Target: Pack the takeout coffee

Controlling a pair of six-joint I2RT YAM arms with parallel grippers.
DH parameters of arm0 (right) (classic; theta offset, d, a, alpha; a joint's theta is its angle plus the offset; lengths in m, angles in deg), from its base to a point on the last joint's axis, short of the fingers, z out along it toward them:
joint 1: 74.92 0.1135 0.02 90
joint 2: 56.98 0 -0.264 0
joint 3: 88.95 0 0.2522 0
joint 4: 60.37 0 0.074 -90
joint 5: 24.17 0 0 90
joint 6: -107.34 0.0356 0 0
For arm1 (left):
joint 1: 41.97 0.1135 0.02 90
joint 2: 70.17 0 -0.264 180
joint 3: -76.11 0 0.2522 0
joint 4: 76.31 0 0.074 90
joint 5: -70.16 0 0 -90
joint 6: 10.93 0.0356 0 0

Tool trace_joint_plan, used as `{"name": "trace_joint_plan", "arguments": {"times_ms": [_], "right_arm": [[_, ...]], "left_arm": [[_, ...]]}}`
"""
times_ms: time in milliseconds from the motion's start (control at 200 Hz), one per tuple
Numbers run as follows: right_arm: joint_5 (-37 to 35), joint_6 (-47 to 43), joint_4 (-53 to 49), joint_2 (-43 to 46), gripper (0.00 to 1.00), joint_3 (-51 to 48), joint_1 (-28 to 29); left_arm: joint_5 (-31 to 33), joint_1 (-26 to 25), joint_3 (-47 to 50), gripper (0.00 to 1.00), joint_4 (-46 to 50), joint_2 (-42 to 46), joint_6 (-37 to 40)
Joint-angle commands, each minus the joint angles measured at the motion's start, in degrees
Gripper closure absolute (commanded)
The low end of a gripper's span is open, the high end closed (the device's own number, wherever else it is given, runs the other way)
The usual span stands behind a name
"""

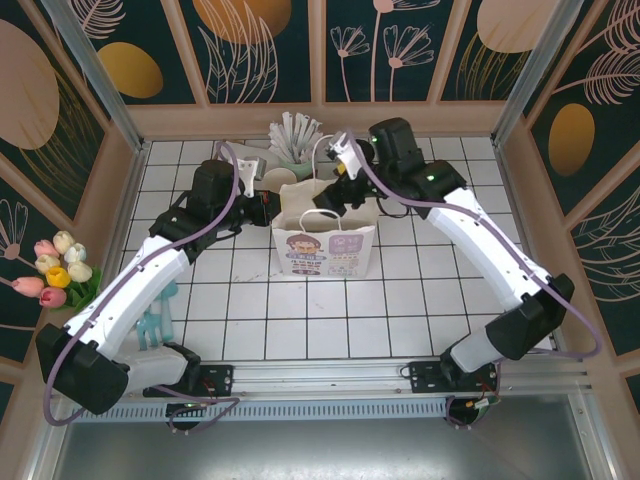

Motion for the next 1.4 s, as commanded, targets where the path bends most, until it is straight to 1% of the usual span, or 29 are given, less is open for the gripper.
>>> {"name": "trace_joint_plan", "arguments": {"times_ms": [0,25,40,85,220,290,385,475,535,600,691,771,916,986,1146,1321,1391], "right_arm": [[2.9,-3.0,2.6,3.8,0.09,1.3,-2.7],[2.7,-3.5,2.5,4.2,0.08,1.0,-2.8],[2.5,-3.8,2.2,4.4,0.08,0.9,-4.5],[2.1,-5.2,1.3,4.8,0.07,0.5,-6.3],[3.7,-11.2,-4.2,4.1,0.07,-0.3,-10.1],[2.2,-14.5,-7.1,2.6,0.07,-0.1,-10.8],[1.1,-17.8,-12.3,-1.1,0.07,3.0,-11.2],[3.9,-21.3,-17.5,-5.0,0.09,6.9,-11.2],[5.0,-24.0,-19.9,-7.0,0.12,8.2,-11.1],[3.8,-25.1,-19.0,-7.9,0.16,7.8,-11.1],[2.1,-25.3,-13.8,-7.1,0.16,4.7,-11.1],[2.6,-25.6,-11.4,-7.0,0.17,3.6,-11.3],[3.9,-25.1,-12.0,-9.2,0.27,4.4,-11.1],[4.1,-24.3,-10.6,-9.0,0.34,3.4,-11.0],[4.2,-23.7,-9.1,-7.8,0.42,1.1,-10.5],[5.8,-22.9,-9.1,-6.2,0.61,0.0,-9.9],[6.4,-22.3,-7.8,-5.2,0.61,-1.1,-9.7]], "left_arm": [[-0.6,-0.1,-2.0,1.0,0.8,-0.3,1.3],[-0.6,-0.1,-2.1,1.0,0.8,-0.4,1.3],[-0.7,-0.1,-2.1,1.0,0.8,-0.4,1.4],[-0.8,-0.1,-2.2,1.0,0.8,-0.5,1.3],[-0.8,0.0,-2.5,1.0,0.9,-0.6,1.5],[-1.1,0.0,-2.6,1.0,0.8,-0.6,1.6],[-1.6,0.0,-2.8,1.0,1.0,-0.8,1.7],[-2.1,0.0,-3.2,1.0,1.5,-1.1,1.8],[-2.3,0.1,-3.3,1.0,1.8,-1.3,1.8],[-2.6,0.1,-3.3,1.0,1.7,-1.2,1.8],[-2.8,0.1,-3.2,1.0,1.7,-0.8,1.9],[-2.9,0.2,-3.0,1.0,1.7,-0.4,2.3],[-5.2,0.5,-2.9,1.0,0.9,-0.3,3.0],[-5.7,0.7,-3.2,1.0,0.8,-0.4,3.5],[-7.8,1.9,-5.1,1.0,2.8,-1.0,4.4],[-8.8,2.9,-7.1,1.0,5.7,-2.1,6.2],[-10.0,3.1,-7.5,1.0,6.0,-2.3,6.5]]}}
